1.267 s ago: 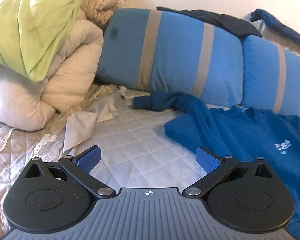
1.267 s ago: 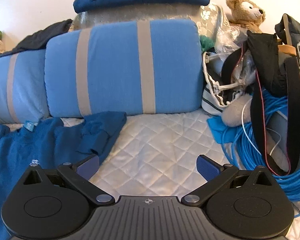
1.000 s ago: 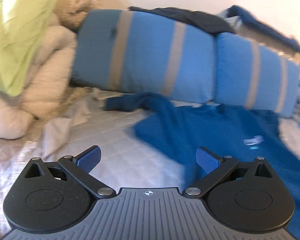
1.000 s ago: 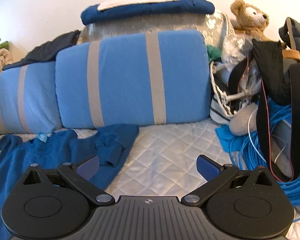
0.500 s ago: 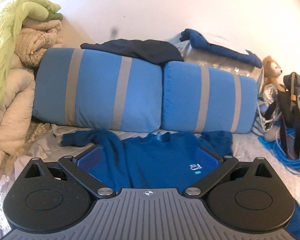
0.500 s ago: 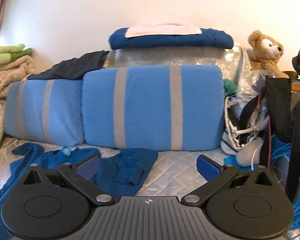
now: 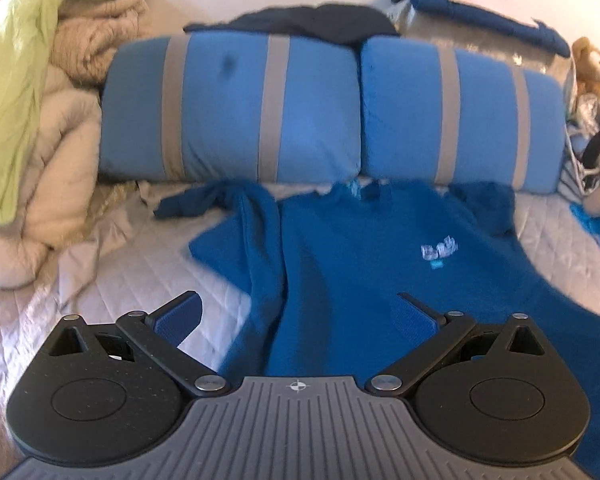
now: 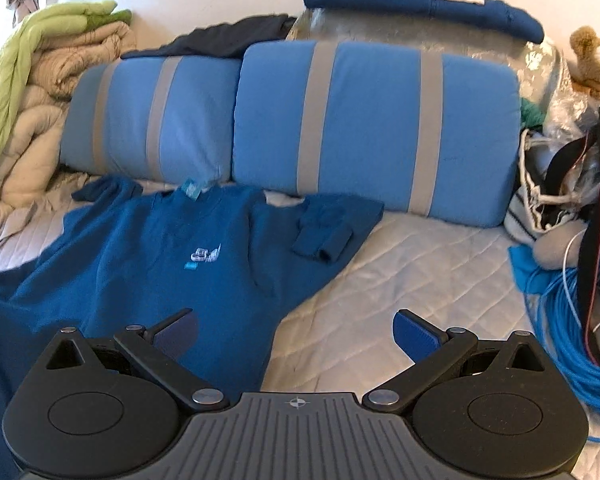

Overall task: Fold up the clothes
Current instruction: 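Move both tools over the blue sweatshirt, grippers open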

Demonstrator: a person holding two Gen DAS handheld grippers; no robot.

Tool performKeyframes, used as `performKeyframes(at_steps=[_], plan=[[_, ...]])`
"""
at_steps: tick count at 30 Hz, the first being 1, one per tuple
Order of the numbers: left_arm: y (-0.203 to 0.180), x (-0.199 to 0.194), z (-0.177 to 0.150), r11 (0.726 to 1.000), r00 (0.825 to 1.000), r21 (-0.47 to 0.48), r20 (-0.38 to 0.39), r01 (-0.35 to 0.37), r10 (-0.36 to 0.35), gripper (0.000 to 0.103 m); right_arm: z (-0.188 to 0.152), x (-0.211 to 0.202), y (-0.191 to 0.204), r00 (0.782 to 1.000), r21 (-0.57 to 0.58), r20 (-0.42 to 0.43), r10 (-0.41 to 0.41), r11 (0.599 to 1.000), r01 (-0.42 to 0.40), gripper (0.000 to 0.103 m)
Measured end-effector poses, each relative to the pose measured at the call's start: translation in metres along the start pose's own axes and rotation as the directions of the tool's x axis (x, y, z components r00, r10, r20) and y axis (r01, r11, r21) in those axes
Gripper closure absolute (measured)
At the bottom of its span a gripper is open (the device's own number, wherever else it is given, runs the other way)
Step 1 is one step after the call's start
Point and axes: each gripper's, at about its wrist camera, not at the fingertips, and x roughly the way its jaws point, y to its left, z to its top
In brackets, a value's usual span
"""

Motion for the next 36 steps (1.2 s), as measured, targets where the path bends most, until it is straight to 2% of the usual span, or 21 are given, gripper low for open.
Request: performKeyframes(at_steps=[5, 11, 14, 18, 26, 36], plan=[[-0.005, 0.011, -0.022, 1.000, 1.000, -0.013, -0.011, 0.018, -0.018, 0.000, 0.001, 0.007, 0.002, 0.999, 0.026, -0.001, 0.040, 0.999, -0.040, 0.000], [-0.016, 0.026, -0.033, 1.000, 0.999, -0.015, -0.042, 0.025, -0.026, 0.001, 0.006, 0.018, 0.007, 0.997, 0.038, 0.004, 0.076, 0.996, -0.076, 0.000], [-0.015, 0.017, -0.033, 0.999, 0.999, -0.031, 0.012, 0.030, -0.030, 0.001, 0.012, 0.026, 0.010, 0.996, 0.043, 0.007, 0.092, 0.995, -0.092, 0.000], [-0.018, 0.018, -0.032, 1.000, 1.000, -0.026, 0.003, -0.003, 0.003, 0.001, 0.020, 0.043, 0.013, 0.994, 0.062, 0.001, 0.110, 0.992, -0.110, 0.000], [-0.013, 0.019, -0.033, 0.999, 1.000, -0.045, 0.011, 0.003, -0.003, 0.001, 0.030, 0.070, 0.014, 0.995, 0.078, -0.015, 0.098, 0.992, -0.097, 0.000], [-0.001, 0.020, -0.035, 0.995, 0.999, -0.089, 0.027, 0.047, -0.045, 0.001, 0.030, 0.067, -0.010, 0.999, 0.126, 0.003, 0.036, 0.991, -0.036, 0.000]])
